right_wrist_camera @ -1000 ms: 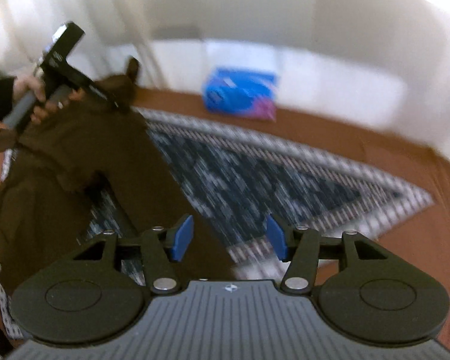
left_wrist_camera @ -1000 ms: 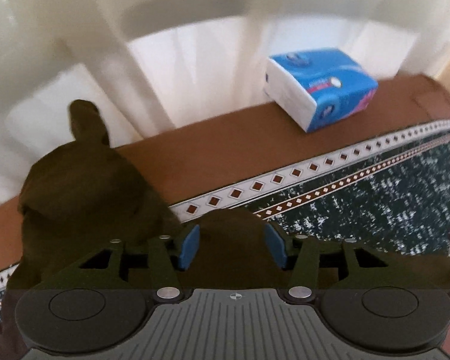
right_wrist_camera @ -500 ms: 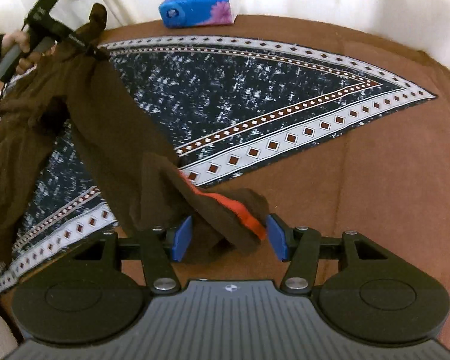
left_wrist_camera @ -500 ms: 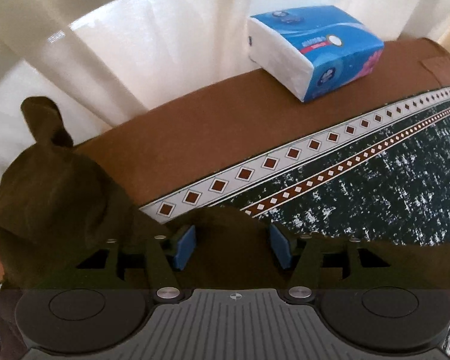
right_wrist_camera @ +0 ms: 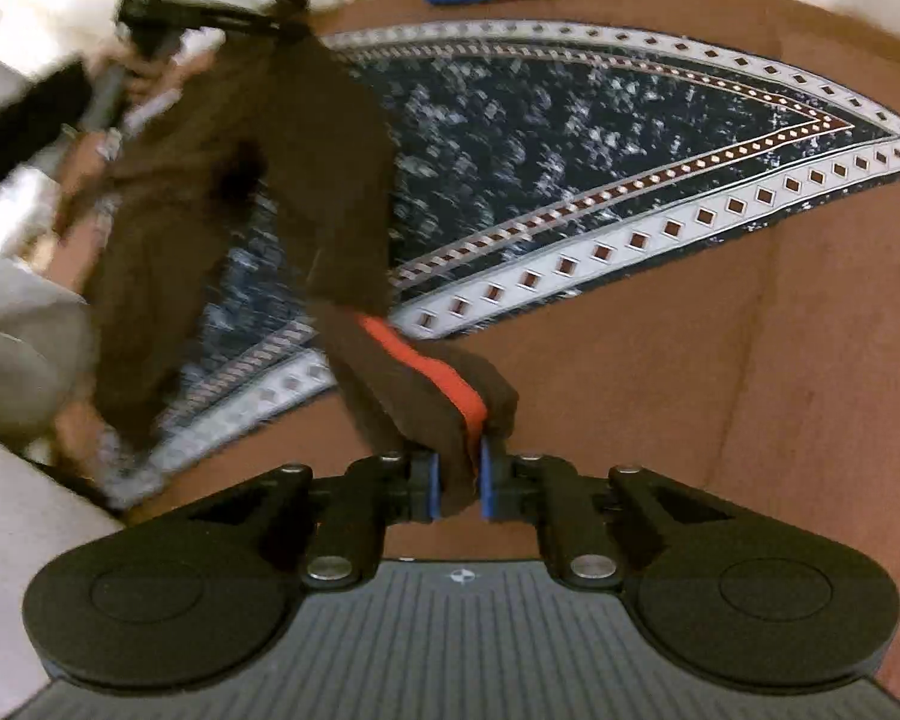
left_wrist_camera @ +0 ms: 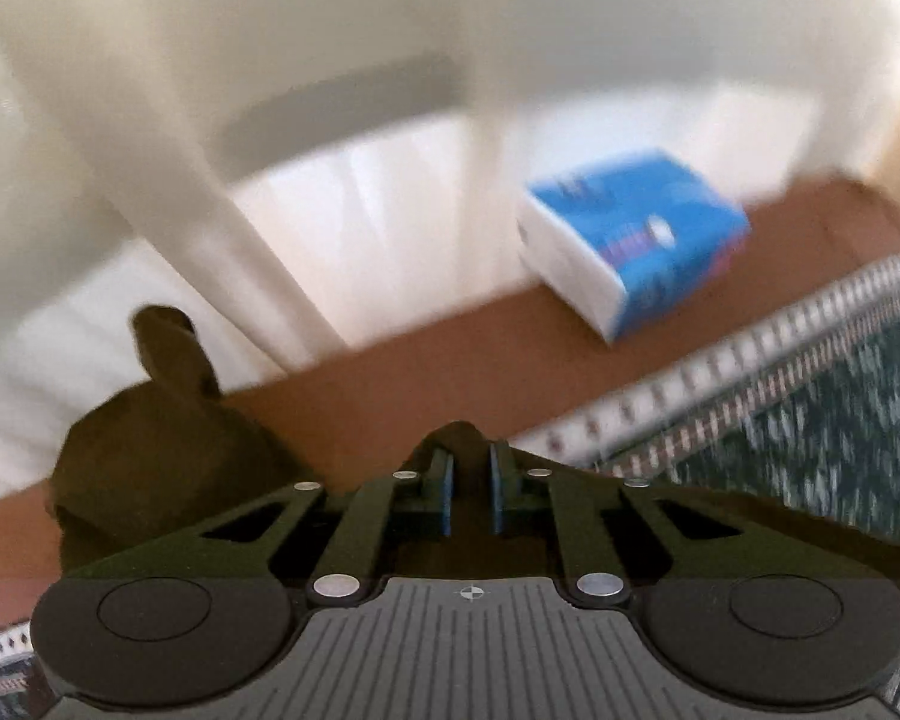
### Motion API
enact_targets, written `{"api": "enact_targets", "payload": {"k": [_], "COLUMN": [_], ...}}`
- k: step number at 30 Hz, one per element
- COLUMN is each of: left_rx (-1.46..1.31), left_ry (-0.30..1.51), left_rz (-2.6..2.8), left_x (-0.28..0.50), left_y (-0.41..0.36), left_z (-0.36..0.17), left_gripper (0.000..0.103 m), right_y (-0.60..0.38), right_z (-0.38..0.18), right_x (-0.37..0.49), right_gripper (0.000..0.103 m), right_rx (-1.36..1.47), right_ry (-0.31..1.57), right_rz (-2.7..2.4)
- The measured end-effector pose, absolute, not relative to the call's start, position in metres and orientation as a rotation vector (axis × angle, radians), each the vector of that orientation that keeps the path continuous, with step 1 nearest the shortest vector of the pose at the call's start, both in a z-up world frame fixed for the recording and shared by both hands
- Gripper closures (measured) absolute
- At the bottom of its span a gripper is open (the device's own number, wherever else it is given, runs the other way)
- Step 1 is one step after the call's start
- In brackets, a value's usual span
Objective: Fold clothes
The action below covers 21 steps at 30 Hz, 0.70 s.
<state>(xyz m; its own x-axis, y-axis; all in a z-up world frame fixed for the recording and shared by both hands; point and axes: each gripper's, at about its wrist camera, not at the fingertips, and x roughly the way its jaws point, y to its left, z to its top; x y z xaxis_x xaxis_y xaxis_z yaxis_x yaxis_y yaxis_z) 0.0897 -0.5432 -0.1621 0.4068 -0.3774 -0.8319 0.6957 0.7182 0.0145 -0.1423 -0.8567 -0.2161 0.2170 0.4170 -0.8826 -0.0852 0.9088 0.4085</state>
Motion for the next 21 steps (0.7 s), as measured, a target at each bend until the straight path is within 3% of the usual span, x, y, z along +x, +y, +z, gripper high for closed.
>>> {"api": "enact_targets", "payload": {"k": [5,10,17,18,19,21], "left_rx": [0.363,0.352,0.373,0.378,0.365,0.340], "left_ry": [0.905,0.917,0.923,0.925,0.930,0.940], "left_rz": [-0.623,-0.563,-0.517,-0.514,-0.518,-0.527], "left_x": [0.099,0.109,0.115,0.116,0.117,0.119], "left_y": [-0.558,-0.566,-0.572,-0.573,-0.572,-0.570], "left_z": [-0.174,-0.197,-0.218,-0.221,-0.219,-0.215], "left_gripper": [0.096,0.096,0.095,0.091,0.072,0.061], "right_y": [-0.883,-0.906,-0.919,-0.920,-0.921,-0.924], "right_z": [-0.203,-0.249,-0.269,-0.268,-0.266,-0.261], "right_x": [-0.139,-0.122,-0.117,-0.118,-0.119,-0.122], "right_gripper": [0.090,0.093,0.091,0.092,0.090,0.086], "right_rx": [0.458,0.566,0.605,0.601,0.594,0.571], "right_ry": [1.380,1.531,1.543,1.537,1.529,1.509], "right_rz": [0.356,0.189,0.126,0.124,0.114,0.071]}}
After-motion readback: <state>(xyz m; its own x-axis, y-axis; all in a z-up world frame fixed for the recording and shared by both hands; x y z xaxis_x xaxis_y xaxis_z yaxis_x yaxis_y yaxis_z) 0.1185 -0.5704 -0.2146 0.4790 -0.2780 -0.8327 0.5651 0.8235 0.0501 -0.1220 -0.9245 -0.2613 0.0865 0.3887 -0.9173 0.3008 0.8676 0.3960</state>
